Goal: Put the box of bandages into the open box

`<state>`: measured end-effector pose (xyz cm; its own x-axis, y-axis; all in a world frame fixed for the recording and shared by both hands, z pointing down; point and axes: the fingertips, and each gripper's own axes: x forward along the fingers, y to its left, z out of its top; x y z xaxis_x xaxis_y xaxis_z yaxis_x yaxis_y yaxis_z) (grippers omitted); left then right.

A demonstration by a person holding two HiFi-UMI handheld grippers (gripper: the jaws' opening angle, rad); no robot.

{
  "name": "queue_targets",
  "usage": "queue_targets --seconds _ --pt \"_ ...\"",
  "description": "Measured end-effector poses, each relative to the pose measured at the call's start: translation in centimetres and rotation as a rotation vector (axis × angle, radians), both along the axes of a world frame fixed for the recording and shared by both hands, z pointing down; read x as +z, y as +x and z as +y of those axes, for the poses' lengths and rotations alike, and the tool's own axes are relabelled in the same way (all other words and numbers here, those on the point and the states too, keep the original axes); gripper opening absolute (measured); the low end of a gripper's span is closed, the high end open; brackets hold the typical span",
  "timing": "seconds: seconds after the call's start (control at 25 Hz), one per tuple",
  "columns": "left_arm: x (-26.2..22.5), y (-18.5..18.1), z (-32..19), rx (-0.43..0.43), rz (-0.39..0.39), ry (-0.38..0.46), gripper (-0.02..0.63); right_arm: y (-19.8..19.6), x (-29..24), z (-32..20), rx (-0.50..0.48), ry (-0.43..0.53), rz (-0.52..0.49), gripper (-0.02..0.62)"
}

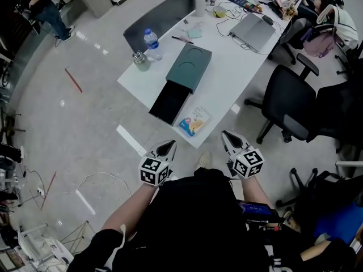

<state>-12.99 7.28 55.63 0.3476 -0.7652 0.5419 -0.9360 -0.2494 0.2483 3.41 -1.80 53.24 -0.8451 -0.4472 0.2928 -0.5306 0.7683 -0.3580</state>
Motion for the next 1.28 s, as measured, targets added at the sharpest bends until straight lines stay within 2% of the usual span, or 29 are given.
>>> queue_targets --seconds 0.48,0.88,0.92,1.08,1.28 --pt "1.0 2.2 -5.3 0.054 -0.056 -0.077 0.009 -0.3 1.5 -3.5 -0.085 -0.04 -0.027 0.026" --pt "2.2 2.9 -7.8 0.135 -0.157 -0.165 0.012 -0.2 1.9 -5.7 -0.1 -0.049 -0.056 0.026" --pt "2.5 3.0 -8.1 0.147 -0.165 -0.178 0.019 0.0 2.0 -5.9 -0.094 -0.052 -0.058 0.026" --pt "3.8 3.6 -9.2 0.201 -0.216 -0.224 0.115 0.4 2.4 -6.2 -0.071 -0.066 -0.06 0.026" --pt "5.1 4.3 -10.9 0.25 -0.266 -0.252 0.14 1.0 2.9 -6.4 -0.03 -0.075 -0.052 0.026"
